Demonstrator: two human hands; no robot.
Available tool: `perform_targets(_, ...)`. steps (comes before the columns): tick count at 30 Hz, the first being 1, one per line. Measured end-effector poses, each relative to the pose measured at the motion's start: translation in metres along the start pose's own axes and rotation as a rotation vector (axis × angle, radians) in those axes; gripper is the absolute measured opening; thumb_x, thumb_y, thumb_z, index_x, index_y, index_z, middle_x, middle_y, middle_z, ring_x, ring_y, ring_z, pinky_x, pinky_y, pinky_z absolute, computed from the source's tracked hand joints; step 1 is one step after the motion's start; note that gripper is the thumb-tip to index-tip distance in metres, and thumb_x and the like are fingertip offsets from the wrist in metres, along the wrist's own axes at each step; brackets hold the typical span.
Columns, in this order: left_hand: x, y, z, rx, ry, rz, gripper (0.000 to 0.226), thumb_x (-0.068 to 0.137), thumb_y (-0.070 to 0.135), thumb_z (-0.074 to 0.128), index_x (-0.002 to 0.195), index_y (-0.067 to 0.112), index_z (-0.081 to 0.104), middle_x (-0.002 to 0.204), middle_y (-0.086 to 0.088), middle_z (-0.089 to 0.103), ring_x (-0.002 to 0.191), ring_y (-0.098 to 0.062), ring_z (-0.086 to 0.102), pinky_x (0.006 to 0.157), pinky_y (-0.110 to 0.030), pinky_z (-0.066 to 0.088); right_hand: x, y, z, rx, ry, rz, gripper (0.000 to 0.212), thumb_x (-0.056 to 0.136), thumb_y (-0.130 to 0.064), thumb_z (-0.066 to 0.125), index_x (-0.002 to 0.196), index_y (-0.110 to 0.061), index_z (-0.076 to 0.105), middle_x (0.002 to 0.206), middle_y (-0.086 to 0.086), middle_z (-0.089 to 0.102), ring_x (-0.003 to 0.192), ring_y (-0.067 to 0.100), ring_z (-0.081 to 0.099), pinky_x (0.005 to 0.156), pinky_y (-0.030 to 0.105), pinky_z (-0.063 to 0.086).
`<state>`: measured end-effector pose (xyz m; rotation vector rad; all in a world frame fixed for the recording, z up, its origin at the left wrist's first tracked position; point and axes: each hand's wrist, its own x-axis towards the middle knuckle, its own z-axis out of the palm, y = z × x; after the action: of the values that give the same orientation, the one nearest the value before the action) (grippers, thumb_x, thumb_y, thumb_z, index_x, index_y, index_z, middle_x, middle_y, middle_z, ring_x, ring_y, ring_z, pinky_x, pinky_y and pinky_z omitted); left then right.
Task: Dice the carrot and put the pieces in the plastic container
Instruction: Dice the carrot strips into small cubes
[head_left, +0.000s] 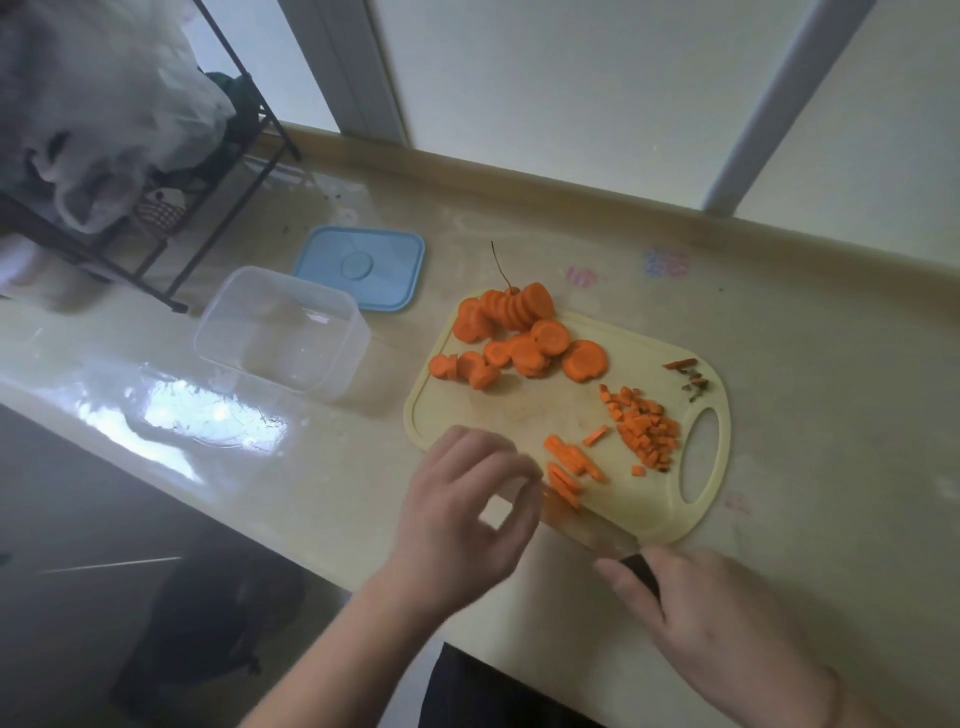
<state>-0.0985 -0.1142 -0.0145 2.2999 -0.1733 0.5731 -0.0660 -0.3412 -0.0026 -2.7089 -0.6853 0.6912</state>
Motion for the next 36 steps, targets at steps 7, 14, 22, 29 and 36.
perform_targets(7,0.044,-0.012,0.012,0.138,-0.738,-0.134,0.024,0.091,0.015,0.066,0.112,0.02,0.075,0.111,0.002,0.066,0.102,-0.02,0.06,0.083,-0.041,0.053,-0.002,0.001,0.005,-0.23,0.014,-0.078,0.093,0.065,-0.076,-0.028,0.092,-0.028,0.047,0.081,-0.002,0.067,0.074,0.015,0.068,0.052,0.031,0.033)
perform_targets(14,0.061,-0.019,0.036,0.251,-0.999,-0.071,0.023,0.098,0.023,0.061,0.117,0.021,0.074,0.114,-0.001,0.061,0.103,-0.021,0.059,0.088,-0.039,0.05,-0.002,0.007,0.006,-0.235,0.065,-0.101,0.095,0.071,-0.076,-0.025,0.09,-0.026,0.054,0.071,0.0,0.066,0.063,0.016,0.066,0.044,0.03,0.027)
perform_targets(22,0.073,-0.035,0.047,0.217,-0.872,0.004,0.014,0.093,0.012,0.066,0.103,0.015,0.074,0.102,-0.002,0.063,0.092,-0.023,0.057,0.073,-0.041,0.052,-0.008,0.014,0.004,-0.217,0.048,-0.08,0.09,0.068,-0.076,-0.034,0.078,-0.028,0.042,0.065,0.0,0.065,0.058,0.015,0.066,0.045,0.031,0.027)
perform_targets(29,0.093,-0.041,0.069,0.265,-0.933,0.135,0.013,0.091,0.018,0.069,0.1,0.014,0.078,0.098,-0.006,0.068,0.092,-0.03,0.061,0.064,-0.036,0.05,-0.016,0.026,-0.007,-0.195,-0.134,0.016,0.107,0.041,-0.075,-0.043,0.092,-0.029,0.04,0.098,-0.004,0.068,0.09,0.014,0.067,0.064,0.03,0.04)
perform_targets(36,0.102,-0.039,0.069,0.291,-0.974,0.029,0.013,0.091,0.021,0.07,0.102,0.016,0.075,0.105,0.0,0.066,0.095,-0.02,0.06,0.069,-0.032,0.047,-0.02,0.033,-0.007,-0.16,-0.126,0.062,0.107,0.04,-0.076,-0.045,0.092,-0.031,0.037,0.099,-0.004,0.068,0.092,0.013,0.067,0.063,0.029,0.037)
